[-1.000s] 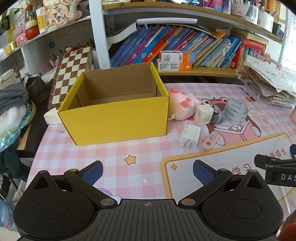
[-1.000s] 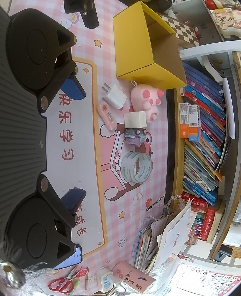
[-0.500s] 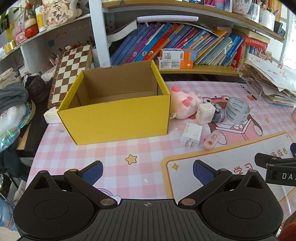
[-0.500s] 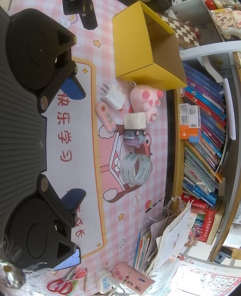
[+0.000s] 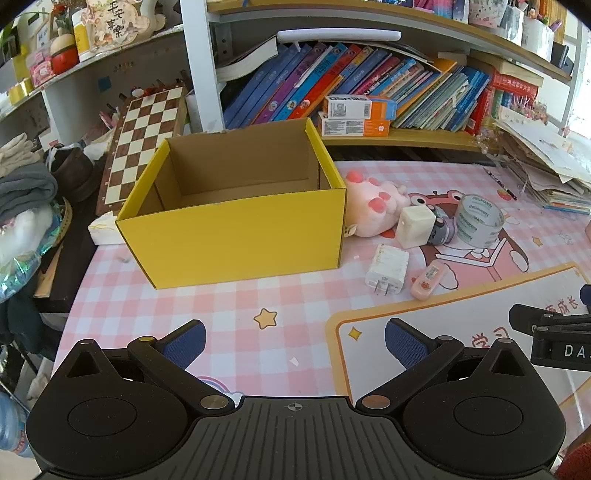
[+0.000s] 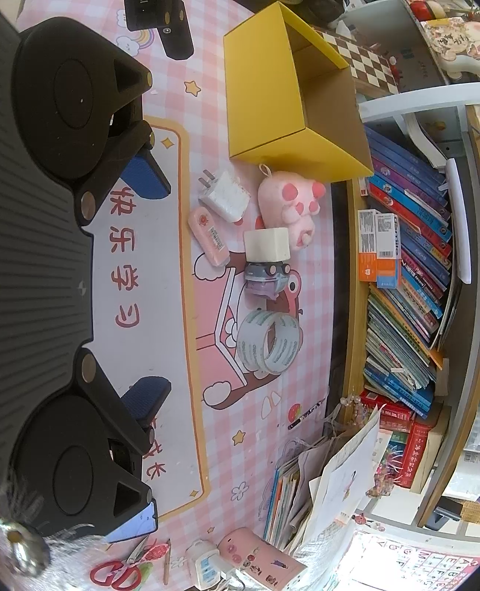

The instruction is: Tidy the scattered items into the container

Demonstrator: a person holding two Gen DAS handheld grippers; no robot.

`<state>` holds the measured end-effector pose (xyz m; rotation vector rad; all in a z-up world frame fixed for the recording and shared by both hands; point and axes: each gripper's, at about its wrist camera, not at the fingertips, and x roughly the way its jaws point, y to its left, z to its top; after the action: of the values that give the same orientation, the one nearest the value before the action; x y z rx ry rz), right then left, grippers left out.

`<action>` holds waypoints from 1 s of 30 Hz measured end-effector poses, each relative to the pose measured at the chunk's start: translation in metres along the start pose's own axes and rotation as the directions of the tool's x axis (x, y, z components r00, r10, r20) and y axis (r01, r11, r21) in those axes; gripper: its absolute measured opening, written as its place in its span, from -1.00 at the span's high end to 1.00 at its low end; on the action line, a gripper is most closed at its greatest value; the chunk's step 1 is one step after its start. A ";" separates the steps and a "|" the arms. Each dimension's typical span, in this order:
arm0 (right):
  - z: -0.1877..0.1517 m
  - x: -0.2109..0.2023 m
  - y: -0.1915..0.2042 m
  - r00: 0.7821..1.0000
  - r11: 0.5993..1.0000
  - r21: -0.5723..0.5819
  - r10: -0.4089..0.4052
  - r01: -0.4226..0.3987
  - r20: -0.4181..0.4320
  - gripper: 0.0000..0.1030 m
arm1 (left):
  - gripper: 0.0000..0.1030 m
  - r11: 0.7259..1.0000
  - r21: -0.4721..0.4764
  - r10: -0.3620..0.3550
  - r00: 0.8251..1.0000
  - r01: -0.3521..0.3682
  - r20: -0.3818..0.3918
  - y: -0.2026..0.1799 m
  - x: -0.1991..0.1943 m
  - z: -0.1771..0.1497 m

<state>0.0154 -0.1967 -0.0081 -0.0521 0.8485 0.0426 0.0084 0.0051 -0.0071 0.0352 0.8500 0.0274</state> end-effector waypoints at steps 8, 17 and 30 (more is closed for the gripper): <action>0.002 0.003 0.001 1.000 1.000 -0.004 0.004 -0.004 -0.002 -1.00 | -1.00 1.000 -0.001 0.002 1.000 -0.002 -0.003 0.001 0.001 0.001; 0.002 0.004 0.003 1.000 1.000 -0.008 0.006 -0.006 -0.003 -1.00 | -1.00 1.000 -0.002 0.002 1.000 -0.002 -0.005 0.001 0.002 0.001; 0.002 0.004 0.006 1.000 1.000 -0.002 0.001 -0.001 -0.004 -1.00 | -1.00 1.000 0.001 -0.003 1.000 0.003 -0.004 0.001 0.002 0.002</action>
<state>0.0189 -0.1905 -0.0101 -0.0539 0.8523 0.0440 0.0113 0.0064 -0.0070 0.0350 0.8539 0.0245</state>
